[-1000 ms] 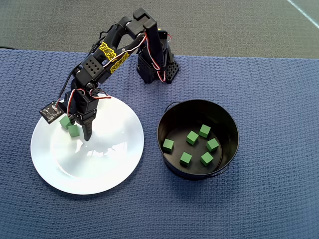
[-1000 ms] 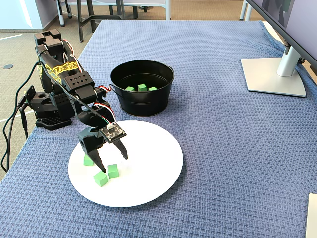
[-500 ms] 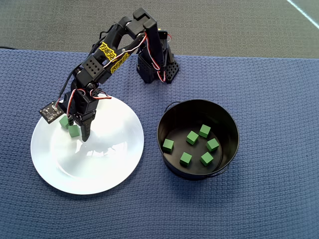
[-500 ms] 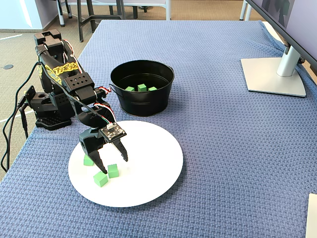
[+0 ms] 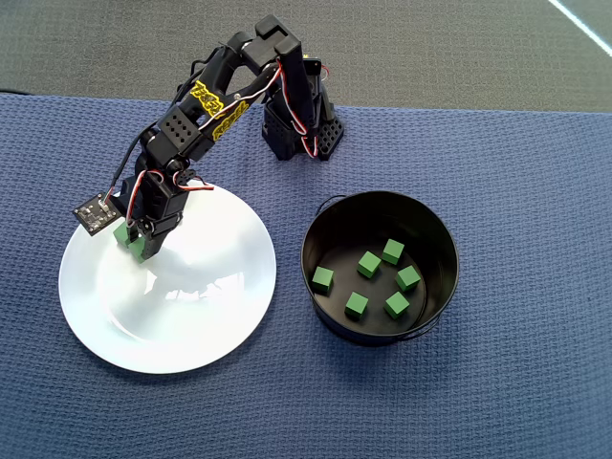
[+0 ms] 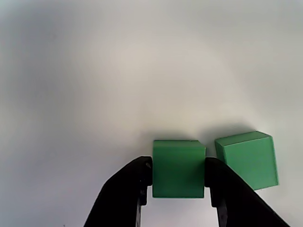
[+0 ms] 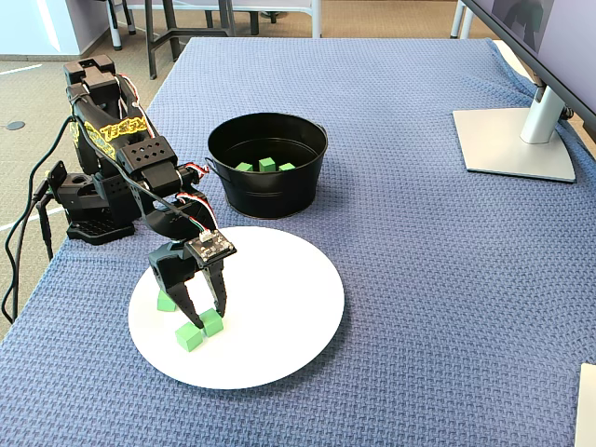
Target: Pick up the green cubes from the white plate and place them in the black recipient
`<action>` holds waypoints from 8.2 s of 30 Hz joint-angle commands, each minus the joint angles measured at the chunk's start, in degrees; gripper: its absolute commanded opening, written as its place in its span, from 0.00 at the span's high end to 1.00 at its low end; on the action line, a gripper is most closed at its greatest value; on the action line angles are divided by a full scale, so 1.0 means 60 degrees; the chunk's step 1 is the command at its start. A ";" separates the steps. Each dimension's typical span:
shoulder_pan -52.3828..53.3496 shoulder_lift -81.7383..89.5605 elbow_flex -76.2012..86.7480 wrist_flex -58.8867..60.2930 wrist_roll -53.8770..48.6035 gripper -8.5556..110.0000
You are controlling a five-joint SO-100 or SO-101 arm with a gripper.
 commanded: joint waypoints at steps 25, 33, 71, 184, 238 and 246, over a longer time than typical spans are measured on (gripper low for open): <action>-0.5039 0.6108 -0.3369 0.7778 0.9814 0.93; -0.9082 0.6636 -0.2607 0.7061 1.2744 0.93; -0.2432 0.4746 -0.1025 0.3545 0.6694 0.67; 0.1392 -0.4146 -0.6812 0.3940 -0.5054 0.93; -1.1060 0.0937 -0.5479 0.7266 1.3828 0.63; -0.9419 0.2813 -0.6196 0.7778 1.3125 0.75</action>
